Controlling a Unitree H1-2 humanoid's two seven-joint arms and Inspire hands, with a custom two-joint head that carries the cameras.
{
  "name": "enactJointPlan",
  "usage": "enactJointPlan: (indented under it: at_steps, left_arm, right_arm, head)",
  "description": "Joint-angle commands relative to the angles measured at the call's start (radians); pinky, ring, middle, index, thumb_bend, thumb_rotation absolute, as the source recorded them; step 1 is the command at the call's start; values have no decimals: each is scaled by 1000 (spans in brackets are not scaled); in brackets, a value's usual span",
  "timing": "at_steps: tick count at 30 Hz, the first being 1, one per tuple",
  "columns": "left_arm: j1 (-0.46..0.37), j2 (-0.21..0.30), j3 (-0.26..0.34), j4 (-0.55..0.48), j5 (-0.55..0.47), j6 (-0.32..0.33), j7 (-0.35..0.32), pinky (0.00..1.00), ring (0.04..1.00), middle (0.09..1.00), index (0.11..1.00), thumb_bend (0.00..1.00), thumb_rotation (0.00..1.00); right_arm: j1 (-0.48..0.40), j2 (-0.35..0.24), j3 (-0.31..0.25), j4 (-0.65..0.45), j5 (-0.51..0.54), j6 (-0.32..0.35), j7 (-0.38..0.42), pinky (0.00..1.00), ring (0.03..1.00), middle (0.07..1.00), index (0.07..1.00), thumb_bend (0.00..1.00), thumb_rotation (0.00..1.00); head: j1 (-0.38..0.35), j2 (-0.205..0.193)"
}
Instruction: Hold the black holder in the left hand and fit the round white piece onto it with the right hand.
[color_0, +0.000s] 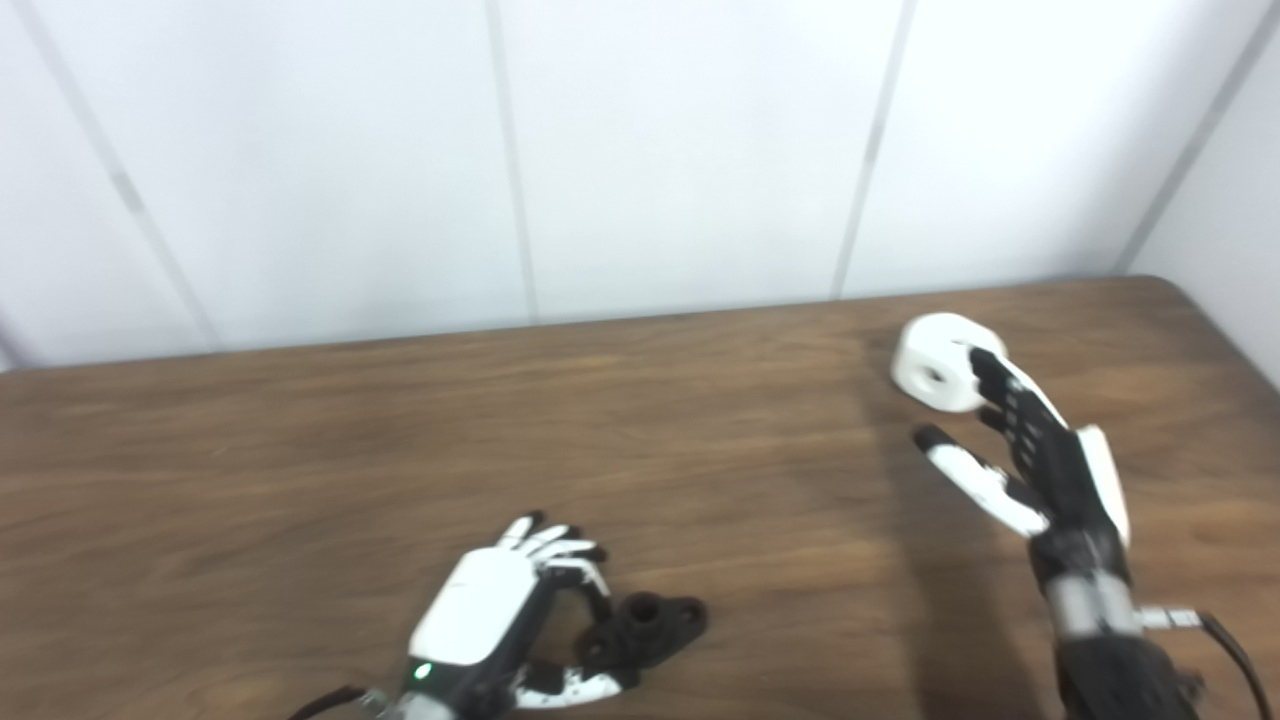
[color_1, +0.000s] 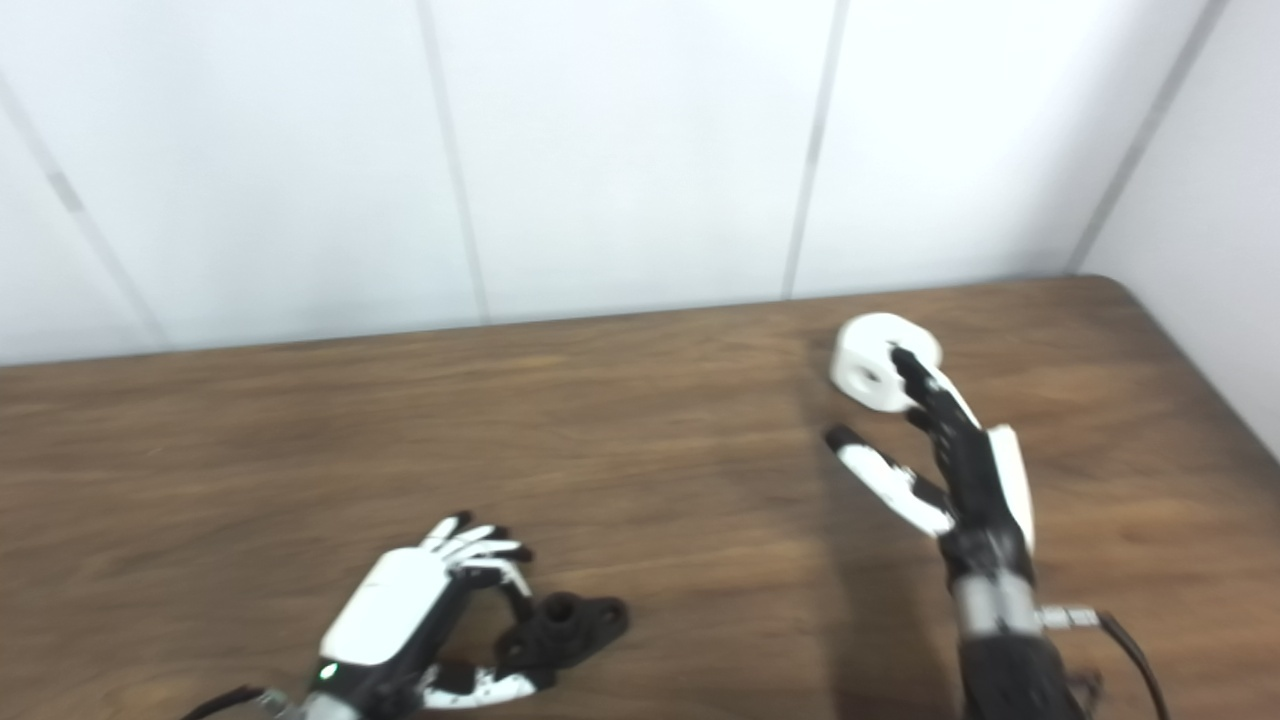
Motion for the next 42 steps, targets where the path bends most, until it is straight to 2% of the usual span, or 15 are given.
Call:
enactJointPlan:
  at_steps: [1, 8, 15, 21, 26, 34, 42]
  left_arm:
    - [16, 24, 5, -11, -2, -10, -33, 974, 878, 787, 485, 520, 47]
    - [21, 38, 23, -2, -15, -42, -24, 936, 858, 772, 484, 520, 46]
    - [22, 46, 36, -2, -18, -59, -32, 909, 849, 766, 484, 520, 46]
    - [25, 47, 49, -8, -13, -68, -42, 892, 843, 760, 484, 520, 46]
    - [30, 48, 57, -14, -13, -73, -56, 894, 843, 759, 484, 520, 46]
    - [30, 47, 64, -19, -10, -77, -72, 891, 839, 758, 484, 520, 46]
    - [30, 44, 68, -21, -8, -77, -71, 888, 837, 752, 484, 521, 46]
  right_arm:
    - [-47, -16, -12, -38, -21, -5, -20, 795, 840, 856, 821, 622, 418]
    - [-116, -56, -13, -14, -127, 60, -27, 851, 868, 865, 818, 657, 431]
    - [-180, -129, 21, 63, -245, 91, -24, 925, 908, 898, 833, 715, 477]
    - [-252, -186, 41, 166, -291, 137, -5, 915, 936, 950, 782, 752, 391]
    - [-299, -226, 51, 259, -299, 152, 0, 995, 964, 970, 774, 798, 321]
    - [-356, -267, 70, 374, -312, 189, 23, 1000, 1000, 1000, 800, 922, 287]
    - [-397, -270, 80, 448, -378, 196, 35, 1000, 1000, 1000, 814, 989, 265]
  head:
    - [-7, -1]
    - [-62, -15]
    - [-88, -21]
    - [-98, -22]
    - [-104, -23]
    - [-113, -22]
    - [-119, -21]
